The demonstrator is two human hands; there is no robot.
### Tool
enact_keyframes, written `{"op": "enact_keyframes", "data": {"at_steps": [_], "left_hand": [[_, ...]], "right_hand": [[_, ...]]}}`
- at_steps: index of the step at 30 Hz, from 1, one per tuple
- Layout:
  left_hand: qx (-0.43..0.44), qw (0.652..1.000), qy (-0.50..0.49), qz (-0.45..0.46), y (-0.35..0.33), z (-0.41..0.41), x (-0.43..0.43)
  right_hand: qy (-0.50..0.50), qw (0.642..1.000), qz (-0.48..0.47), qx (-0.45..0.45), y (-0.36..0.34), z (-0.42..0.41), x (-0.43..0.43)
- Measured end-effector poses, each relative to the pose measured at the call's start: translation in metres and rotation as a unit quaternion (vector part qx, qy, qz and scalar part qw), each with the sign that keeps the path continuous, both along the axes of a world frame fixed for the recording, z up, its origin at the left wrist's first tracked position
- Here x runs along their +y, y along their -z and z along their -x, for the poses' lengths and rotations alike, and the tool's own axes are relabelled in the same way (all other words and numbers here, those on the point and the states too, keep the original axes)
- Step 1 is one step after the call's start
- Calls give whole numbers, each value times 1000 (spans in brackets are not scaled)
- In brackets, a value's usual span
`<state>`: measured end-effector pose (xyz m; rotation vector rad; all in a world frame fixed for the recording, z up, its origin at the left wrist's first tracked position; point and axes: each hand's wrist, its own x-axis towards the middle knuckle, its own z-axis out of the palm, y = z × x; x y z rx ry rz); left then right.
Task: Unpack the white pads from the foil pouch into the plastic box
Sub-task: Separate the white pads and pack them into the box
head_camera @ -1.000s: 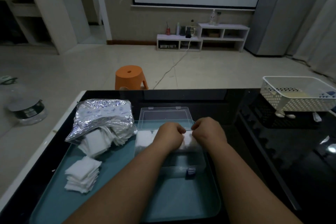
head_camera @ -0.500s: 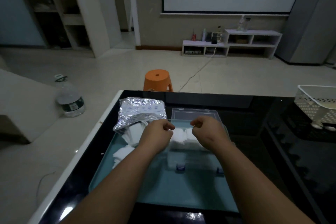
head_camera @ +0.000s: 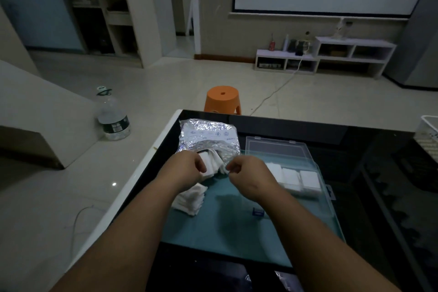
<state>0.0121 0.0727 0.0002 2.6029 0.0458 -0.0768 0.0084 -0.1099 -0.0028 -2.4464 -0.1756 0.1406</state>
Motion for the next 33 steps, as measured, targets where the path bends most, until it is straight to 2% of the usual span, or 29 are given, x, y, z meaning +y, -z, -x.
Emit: {"op": "enact_keyframes", "data": {"at_steps": [4, 7, 10, 15, 24, 27, 30, 33], "left_hand": [[37, 988, 82, -128, 1, 2, 14], [54, 966, 157, -197, 6, 5, 22], [64, 950, 181, -247, 14, 8, 25], [80, 951, 167, -247, 30, 10, 23], [-5, 957, 137, -257, 30, 17, -14], [-32, 967, 134, -214, 26, 17, -20], [-34, 993, 103, -48, 15, 14, -28], [-35, 992, 59, 103, 12, 8, -36]], "right_hand": [[-35, 998, 39, 17, 5, 2, 13], [-47, 997, 59, 21, 8, 2, 19], [-50, 997, 60, 25, 10, 3, 21], [-59, 995, 79, 16, 10, 4, 20], [-43, 995, 85, 11, 5, 4, 11], [-23, 998, 63, 5, 0, 2, 2], [11, 999, 30, -9, -7, -3, -14], [63, 998, -9, -16, -15, -10, -35]]}}
